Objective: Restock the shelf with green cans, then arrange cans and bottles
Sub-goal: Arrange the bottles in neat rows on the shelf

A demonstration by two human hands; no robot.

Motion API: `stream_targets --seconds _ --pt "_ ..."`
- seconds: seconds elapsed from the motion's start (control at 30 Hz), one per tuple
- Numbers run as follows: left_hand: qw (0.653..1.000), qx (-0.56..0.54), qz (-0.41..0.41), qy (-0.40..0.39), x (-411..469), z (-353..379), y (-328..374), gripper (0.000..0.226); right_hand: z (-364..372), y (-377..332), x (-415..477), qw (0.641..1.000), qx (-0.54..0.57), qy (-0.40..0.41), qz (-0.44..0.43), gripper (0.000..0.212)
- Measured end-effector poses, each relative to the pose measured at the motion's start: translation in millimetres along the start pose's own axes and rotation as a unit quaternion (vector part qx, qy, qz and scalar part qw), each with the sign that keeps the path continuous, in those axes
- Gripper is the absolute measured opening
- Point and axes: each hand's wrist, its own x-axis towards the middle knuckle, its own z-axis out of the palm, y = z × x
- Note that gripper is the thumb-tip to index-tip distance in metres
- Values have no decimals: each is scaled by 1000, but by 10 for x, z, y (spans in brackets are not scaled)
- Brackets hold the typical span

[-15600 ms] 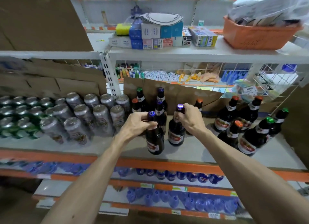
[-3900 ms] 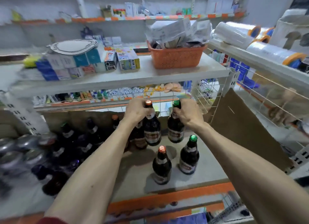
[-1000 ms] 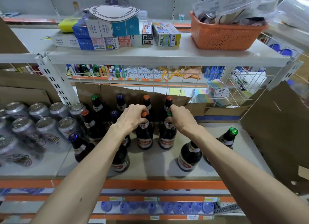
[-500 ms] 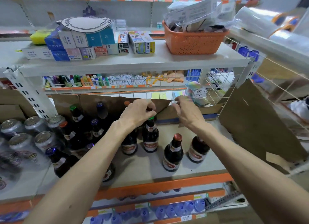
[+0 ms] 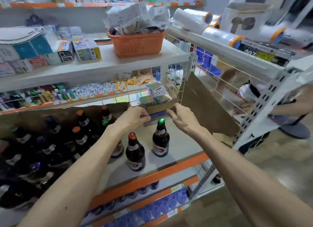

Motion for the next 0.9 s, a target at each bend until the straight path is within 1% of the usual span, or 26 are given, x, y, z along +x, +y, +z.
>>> stream_targets --seconds 0.1,0.2,0.23,0.3,0.4,0.5,0.6,0.73,0.83,0.9 --pt "999 4 8 -34 -156 -17 -34 34 83 23 -42 1000 1 -23 -15 40" --pt "998 -18 -7 -68 -342 -16 -199 24 222 -27 -80 998 10 -52 -32 45" --pt "996 -25 -19 -78 -411 2 -267 24 284 -56 -98 998 16 -57 -37 44" --pt "996 -20 -26 -82 -523 55 -358 30 380 -96 -135 998 13 -48 -38 39" --pt "998 -43 -38 -37 -643 164 -427 35 487 -128 -161 999 -24 -21 -33 32" --pt "998 -40 -45 9 -682 259 -459 26 567 -120 -145 998 -52 -10 -24 30" --pt "999 -20 -42 27 -740 287 -493 20 598 -154 -170 997 -70 2 -25 28" --pt "993 -55 -77 69 -973 164 -667 19 612 -324 -344 995 -92 2 -43 26" --pt "990 -70 -75 102 -1188 0 -785 18 610 -545 -462 995 -88 2 -51 26" --pt "988 -63 -75 119 -1347 -136 -831 22 609 -721 -546 995 -82 -2 -59 24"
